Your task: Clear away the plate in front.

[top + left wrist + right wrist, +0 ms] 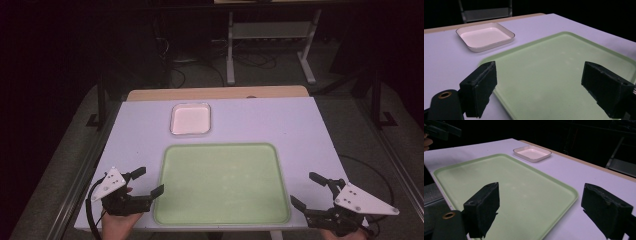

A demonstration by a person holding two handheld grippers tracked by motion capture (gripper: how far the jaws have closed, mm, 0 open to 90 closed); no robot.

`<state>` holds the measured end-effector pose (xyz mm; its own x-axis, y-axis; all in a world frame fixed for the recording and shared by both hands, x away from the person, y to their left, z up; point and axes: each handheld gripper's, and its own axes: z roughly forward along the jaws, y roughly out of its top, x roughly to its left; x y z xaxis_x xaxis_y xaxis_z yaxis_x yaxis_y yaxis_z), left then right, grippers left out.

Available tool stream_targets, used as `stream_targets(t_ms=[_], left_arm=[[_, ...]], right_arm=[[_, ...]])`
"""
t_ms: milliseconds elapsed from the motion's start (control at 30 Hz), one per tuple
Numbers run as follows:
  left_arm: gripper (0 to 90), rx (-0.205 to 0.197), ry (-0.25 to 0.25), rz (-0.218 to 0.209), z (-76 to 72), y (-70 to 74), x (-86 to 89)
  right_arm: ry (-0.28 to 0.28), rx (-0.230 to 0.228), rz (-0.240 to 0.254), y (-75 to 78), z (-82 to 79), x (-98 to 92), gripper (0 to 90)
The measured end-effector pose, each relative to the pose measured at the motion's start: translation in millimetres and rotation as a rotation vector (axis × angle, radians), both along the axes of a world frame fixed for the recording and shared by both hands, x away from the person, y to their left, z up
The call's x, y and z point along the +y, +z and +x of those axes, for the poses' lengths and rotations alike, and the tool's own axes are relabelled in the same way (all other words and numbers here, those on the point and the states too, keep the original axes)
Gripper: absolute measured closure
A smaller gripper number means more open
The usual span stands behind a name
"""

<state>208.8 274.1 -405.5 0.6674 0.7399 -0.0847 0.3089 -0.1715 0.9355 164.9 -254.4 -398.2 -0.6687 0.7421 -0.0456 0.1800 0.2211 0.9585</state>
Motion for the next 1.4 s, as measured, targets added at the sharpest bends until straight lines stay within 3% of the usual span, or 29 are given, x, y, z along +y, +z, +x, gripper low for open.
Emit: stream_targets(t_ms=[233,267,767,1133,1400], left_arm=[[12.5,0.003,0.003,-0.003,-0.2,0.2,-0.5],[12.5,0.01,0.003,-0.021,-0.2,0.1,0.3],[12.8,0.004,0.001,0.007,-0.5,4.3,-4.5],[12.9,0.007,-0.007,-0.004,7.8,6.9,-7.0],[12.3,0.021,0.005,0.019,18.6,9.4,-10.9]], right_arm=[[-0.002,-0.008,0.003,0.5,-1.7,-2.9,14.7],[-0.002,-0.013,0.006,1.2,-2.4,-3.1,14.7],[0.015,-0.016,0.0,0.9,-4.0,2.3,14.8],[-0.004,-0.023,0.004,1.3,-9.0,-3.2,14.9],[-0.012,-0.027,0.001,2.2,-10.3,-6.6,15.4]])
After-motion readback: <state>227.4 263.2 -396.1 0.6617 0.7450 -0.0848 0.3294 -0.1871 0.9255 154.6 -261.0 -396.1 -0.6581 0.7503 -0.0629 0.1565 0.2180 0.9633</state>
